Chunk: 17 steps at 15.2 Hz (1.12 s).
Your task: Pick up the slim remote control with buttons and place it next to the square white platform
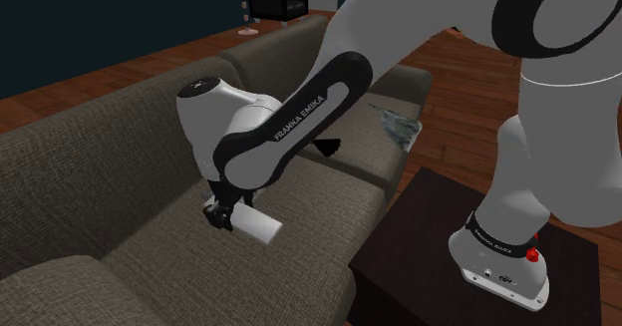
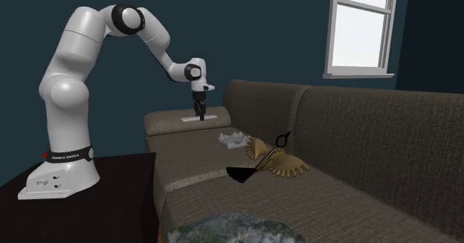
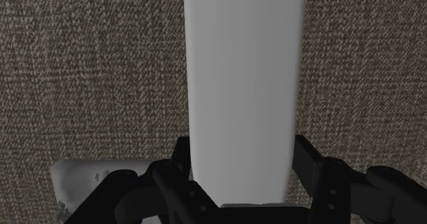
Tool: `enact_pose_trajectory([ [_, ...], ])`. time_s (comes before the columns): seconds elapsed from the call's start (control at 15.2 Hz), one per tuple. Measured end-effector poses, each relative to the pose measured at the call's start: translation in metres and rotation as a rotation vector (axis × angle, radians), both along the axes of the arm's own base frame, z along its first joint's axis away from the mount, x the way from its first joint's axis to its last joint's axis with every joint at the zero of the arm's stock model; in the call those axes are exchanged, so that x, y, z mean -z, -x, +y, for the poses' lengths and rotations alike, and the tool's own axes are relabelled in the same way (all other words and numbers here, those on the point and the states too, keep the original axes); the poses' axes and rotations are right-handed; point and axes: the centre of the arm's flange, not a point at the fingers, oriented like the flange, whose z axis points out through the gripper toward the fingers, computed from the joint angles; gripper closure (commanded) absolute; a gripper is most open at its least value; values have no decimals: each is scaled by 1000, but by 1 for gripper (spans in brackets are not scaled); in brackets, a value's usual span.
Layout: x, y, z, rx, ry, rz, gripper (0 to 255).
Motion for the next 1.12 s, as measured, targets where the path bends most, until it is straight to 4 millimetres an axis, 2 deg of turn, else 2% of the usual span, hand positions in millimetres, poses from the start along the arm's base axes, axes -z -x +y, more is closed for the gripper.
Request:
enact_pose_trajectory([
  [0.46, 5, 9, 87, 0, 0, 0, 255],
  [0.59, 13, 10, 94, 1, 0, 0, 255],
  [1.12, 54, 9, 95, 1, 0, 0, 255],
])
